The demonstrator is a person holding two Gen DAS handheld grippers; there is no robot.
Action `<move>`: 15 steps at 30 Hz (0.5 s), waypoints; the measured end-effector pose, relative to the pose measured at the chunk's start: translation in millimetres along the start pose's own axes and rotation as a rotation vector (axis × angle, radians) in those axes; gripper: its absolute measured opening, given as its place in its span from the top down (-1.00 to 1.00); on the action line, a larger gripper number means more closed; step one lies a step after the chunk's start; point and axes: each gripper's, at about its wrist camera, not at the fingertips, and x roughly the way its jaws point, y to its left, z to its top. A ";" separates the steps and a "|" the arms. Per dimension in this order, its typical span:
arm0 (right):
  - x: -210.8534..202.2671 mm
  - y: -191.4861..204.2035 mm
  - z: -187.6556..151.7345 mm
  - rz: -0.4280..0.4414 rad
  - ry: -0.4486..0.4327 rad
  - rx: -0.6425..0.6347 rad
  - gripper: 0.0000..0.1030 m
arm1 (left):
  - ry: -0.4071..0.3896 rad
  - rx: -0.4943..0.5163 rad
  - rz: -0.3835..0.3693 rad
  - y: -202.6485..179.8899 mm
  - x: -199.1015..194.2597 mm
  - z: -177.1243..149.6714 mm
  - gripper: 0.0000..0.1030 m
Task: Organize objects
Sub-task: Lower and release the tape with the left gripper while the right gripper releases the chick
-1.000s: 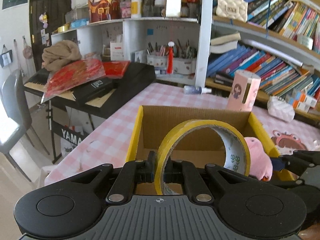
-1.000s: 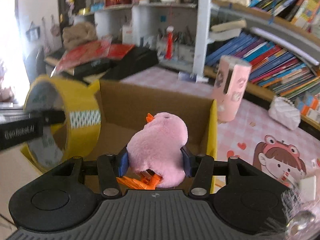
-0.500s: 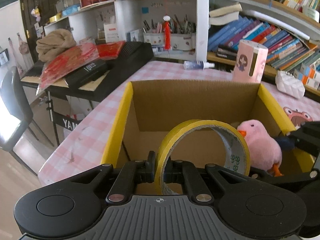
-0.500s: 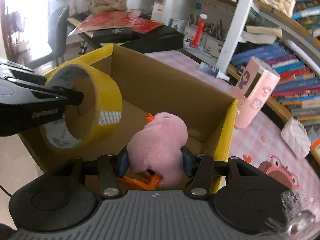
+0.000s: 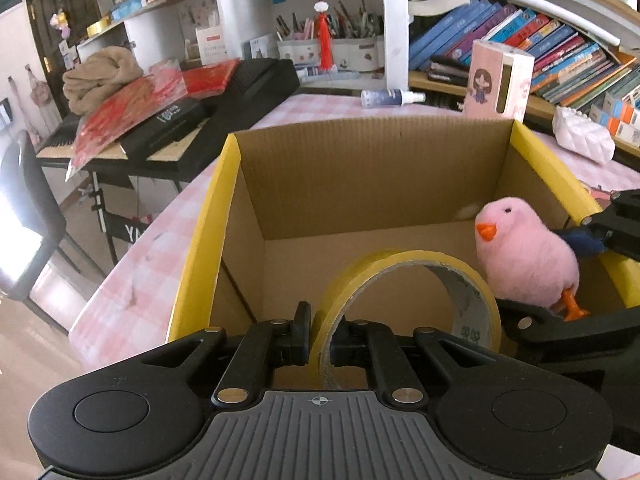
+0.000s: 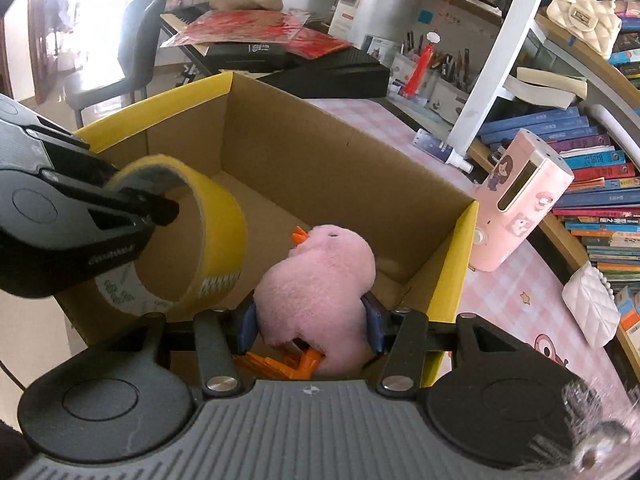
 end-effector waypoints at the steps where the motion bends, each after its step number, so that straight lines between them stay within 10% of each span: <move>1: 0.1 0.1 0.1 0.002 0.000 -0.001 0.05 | 0.005 -0.001 0.003 -0.4 1.0 -1.3 0.83; 15: -1.0 0.5 -0.2 0.030 0.002 -0.009 0.06 | 0.024 -0.004 0.032 -6.5 6.6 -5.9 0.80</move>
